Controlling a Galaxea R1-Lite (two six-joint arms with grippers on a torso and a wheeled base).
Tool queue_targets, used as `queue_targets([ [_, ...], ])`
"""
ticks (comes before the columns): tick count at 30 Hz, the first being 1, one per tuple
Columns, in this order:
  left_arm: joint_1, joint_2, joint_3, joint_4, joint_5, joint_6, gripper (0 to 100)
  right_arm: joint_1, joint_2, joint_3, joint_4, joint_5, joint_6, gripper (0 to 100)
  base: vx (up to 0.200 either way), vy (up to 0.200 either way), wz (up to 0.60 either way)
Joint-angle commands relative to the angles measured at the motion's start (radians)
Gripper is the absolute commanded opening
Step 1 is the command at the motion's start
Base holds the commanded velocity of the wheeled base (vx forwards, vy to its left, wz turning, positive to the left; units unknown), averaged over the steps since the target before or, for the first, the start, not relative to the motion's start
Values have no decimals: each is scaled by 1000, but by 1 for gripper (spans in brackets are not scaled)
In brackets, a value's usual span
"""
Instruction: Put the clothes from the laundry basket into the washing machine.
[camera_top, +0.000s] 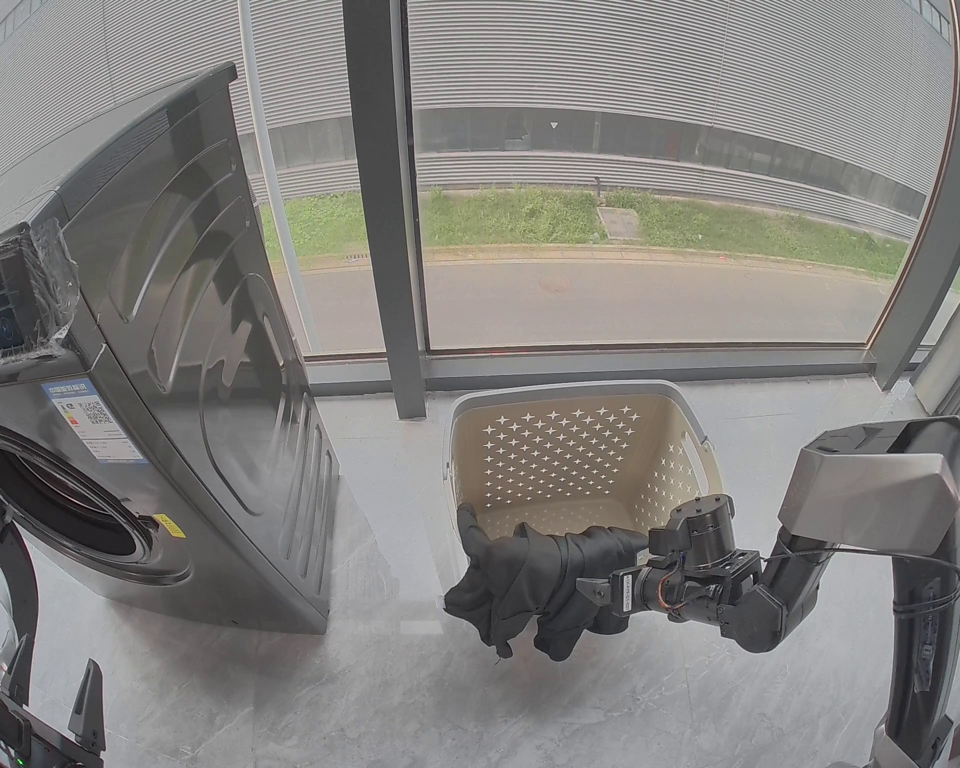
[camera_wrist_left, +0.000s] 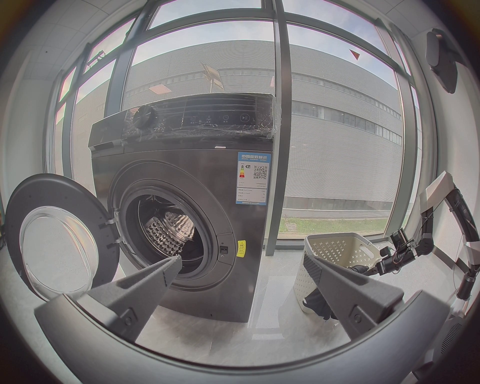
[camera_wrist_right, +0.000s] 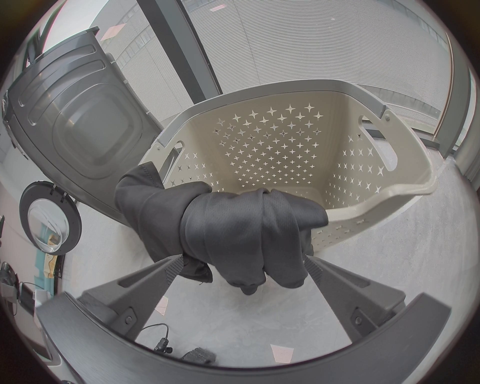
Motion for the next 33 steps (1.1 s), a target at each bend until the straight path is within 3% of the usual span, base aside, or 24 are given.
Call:
queue_targets([
  [1,0,-16,15,0,0,-1,100,-2,39,-46,-3,-1,1,100,0,0,0],
  [20,0,-16,15,0,0,-4,100,-4,88,-141,-16,-3,23,100,0,0,0],
  [21,0,-16,15,0,0,-6,100,-2,89,-141,-22,-3,23,0,0,0,0],
  [33,0,-16,15,0,0,-9,100,-5,111,-123,-88,-3,23,0,0,0,0],
])
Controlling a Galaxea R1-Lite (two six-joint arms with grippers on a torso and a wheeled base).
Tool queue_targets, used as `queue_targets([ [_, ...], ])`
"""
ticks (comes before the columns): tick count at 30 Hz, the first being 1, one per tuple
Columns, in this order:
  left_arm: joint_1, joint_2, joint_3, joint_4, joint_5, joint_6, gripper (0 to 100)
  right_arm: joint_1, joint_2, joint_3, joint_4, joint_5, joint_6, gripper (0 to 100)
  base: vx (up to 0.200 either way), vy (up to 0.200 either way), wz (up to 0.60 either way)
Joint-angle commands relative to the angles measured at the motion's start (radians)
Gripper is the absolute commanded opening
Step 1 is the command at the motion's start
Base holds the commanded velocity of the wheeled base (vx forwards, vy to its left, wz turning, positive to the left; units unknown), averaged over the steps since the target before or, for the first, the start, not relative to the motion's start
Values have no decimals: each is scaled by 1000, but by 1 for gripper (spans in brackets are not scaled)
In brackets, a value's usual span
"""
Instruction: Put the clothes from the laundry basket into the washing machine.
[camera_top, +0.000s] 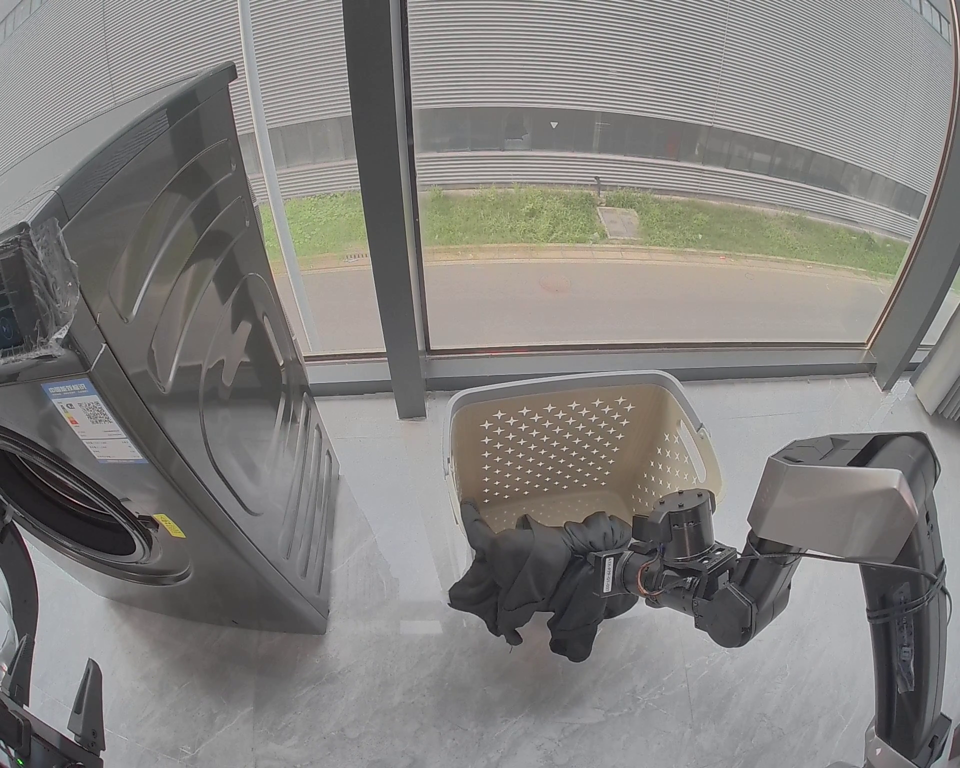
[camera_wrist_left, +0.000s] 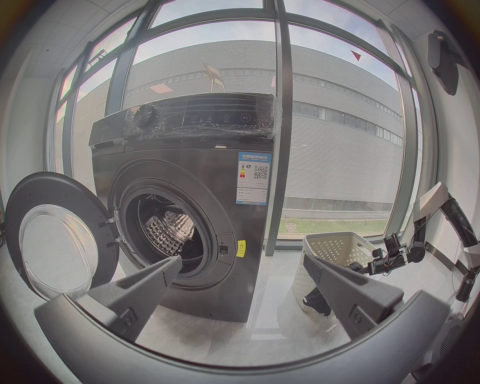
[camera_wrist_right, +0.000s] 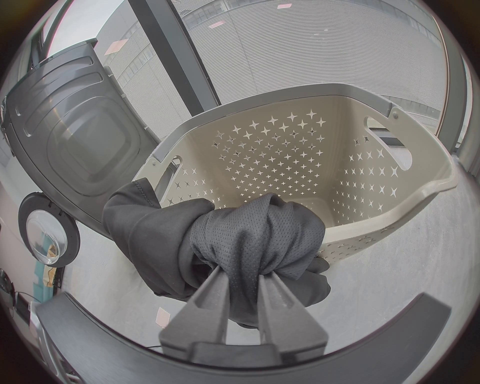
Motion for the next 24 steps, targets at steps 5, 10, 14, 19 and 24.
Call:
queue_targets([
  [5,0,-16,15,0,0,0,100,3,-52,69,-10,2,0,0,0,0,0],
  [10,0,-16,15,0,0,0,100,10,-155,158,-74,0,-3,0,0,0,0],
  [14,0,-16,15,0,0,0,100,23,-293,255,-103,-1,-5,0,0,0,0],
  [19,0,-16,15,0,0,0,100,60,-394,341,-135,-1,-5,0,0,0,0],
  [24,0,-16,16,0,0,0,100,109,-483,400,-172,-18,-9,0,0,0,0],
])
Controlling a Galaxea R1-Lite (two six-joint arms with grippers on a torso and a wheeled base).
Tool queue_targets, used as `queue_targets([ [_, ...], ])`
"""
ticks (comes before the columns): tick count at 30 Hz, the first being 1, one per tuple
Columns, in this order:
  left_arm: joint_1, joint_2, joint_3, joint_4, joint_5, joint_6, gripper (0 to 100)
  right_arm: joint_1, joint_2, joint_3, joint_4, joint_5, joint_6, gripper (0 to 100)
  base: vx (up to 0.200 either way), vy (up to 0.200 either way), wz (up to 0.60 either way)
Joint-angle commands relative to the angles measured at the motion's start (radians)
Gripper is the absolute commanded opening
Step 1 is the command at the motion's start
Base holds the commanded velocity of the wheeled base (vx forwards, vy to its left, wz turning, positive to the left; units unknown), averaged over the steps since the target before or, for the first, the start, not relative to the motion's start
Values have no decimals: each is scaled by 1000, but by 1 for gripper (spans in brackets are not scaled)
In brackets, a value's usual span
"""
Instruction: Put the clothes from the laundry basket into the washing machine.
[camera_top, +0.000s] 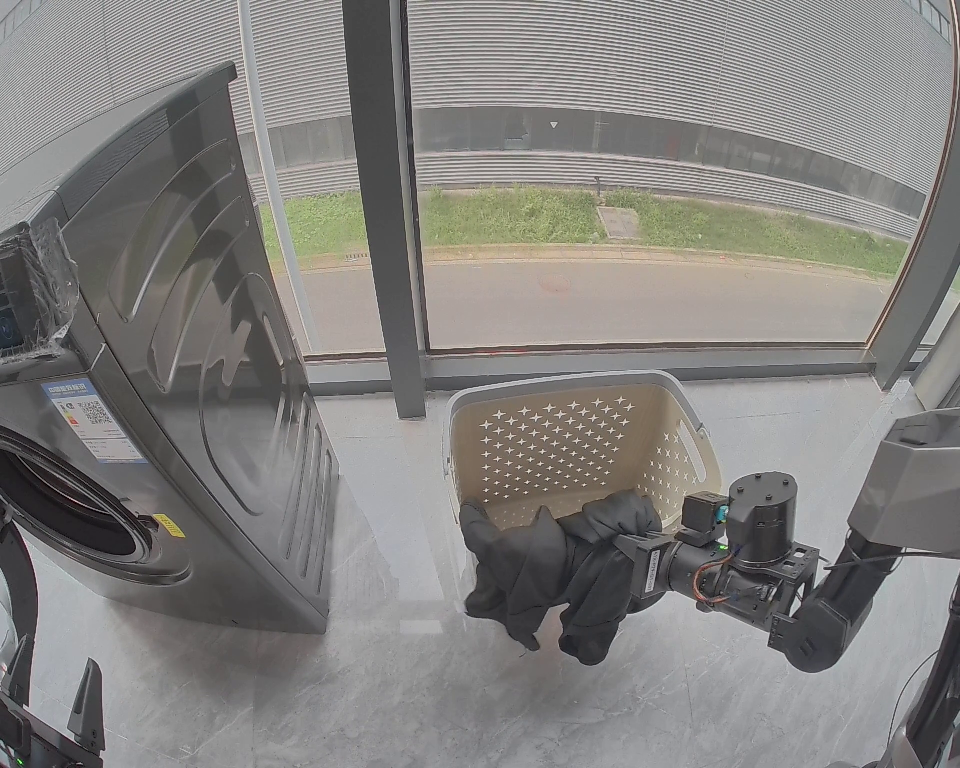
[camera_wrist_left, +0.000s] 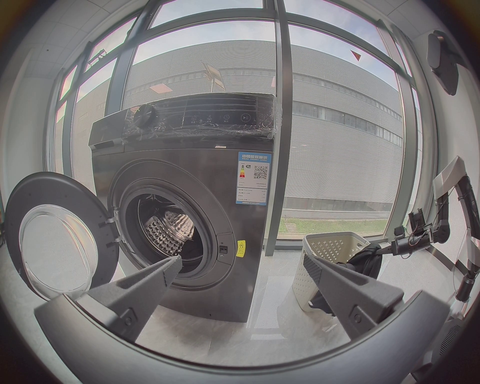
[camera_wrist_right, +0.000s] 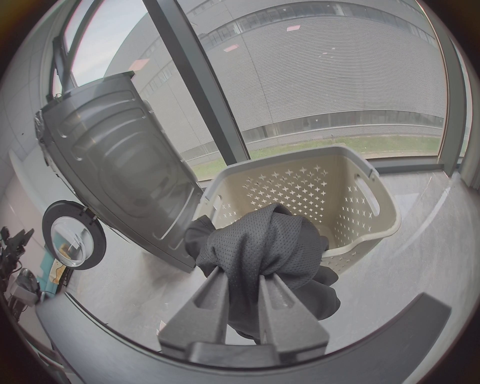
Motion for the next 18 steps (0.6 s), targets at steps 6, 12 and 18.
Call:
queue_targets([
  [6,0,-16,15,0,1,1,100,115,-269,97,-13,-48,-13,0,0,0,0],
  [12,0,-16,15,0,1,1,100,164,-384,113,-3,-98,-28,0,0,0,0],
  [18,0,-16,15,0,1,1,100,198,-502,133,28,-111,-31,0,0,0,0],
])
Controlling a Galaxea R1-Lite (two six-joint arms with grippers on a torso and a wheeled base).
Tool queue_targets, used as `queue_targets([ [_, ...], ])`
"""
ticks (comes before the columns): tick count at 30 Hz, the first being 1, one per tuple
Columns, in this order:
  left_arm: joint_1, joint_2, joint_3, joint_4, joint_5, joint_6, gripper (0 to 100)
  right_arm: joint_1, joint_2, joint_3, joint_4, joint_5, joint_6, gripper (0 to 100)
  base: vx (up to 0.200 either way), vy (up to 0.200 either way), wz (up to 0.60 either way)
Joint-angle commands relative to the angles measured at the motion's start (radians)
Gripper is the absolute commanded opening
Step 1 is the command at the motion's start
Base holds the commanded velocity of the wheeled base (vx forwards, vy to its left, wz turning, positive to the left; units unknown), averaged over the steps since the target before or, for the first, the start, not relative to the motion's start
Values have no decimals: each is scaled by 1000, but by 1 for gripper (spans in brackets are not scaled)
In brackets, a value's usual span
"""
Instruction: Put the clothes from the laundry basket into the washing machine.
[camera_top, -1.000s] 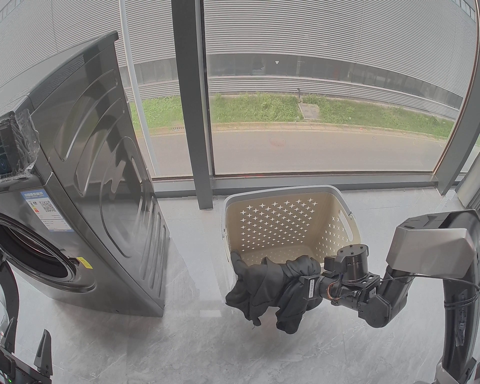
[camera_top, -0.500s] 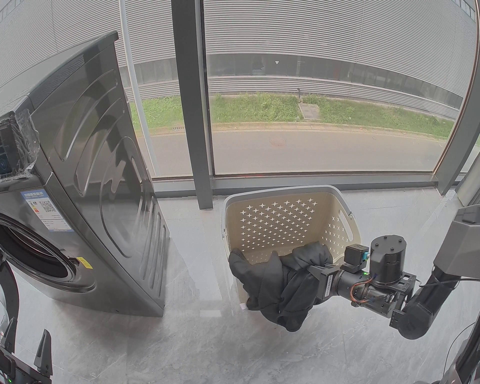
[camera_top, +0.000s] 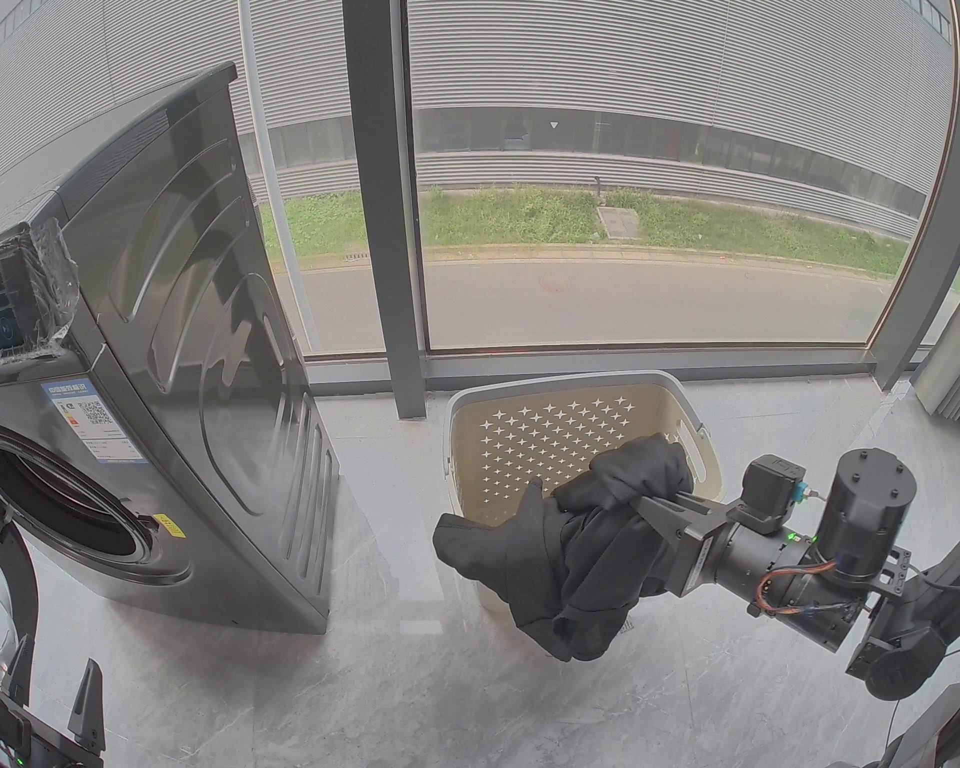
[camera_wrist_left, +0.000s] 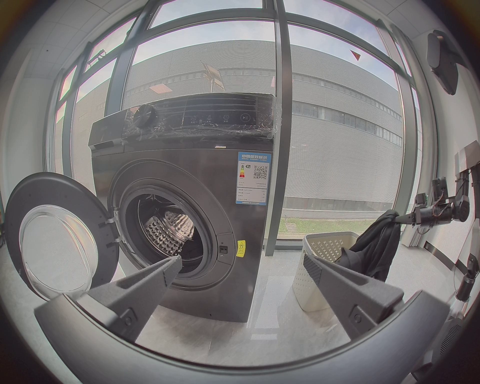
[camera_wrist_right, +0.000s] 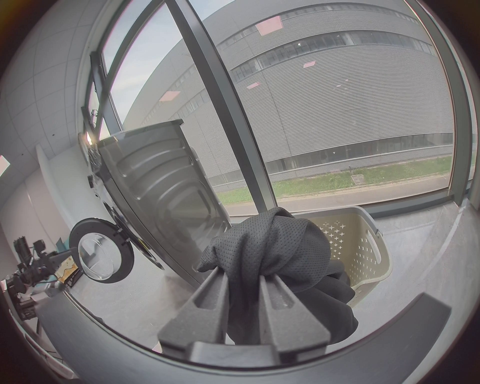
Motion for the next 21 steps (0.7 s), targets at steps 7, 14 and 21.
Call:
queue_targets([
  [7,0,-16,15,0,1,-3,100,6,-138,30,22,-4,-2,0,0,0,0],
  [14,0,-16,15,0,1,-3,100,-90,5,-34,4,45,4,0,0,0,0],
  [21,0,-16,15,0,1,-4,100,-124,129,-154,10,77,9,0,0,0,0],
])
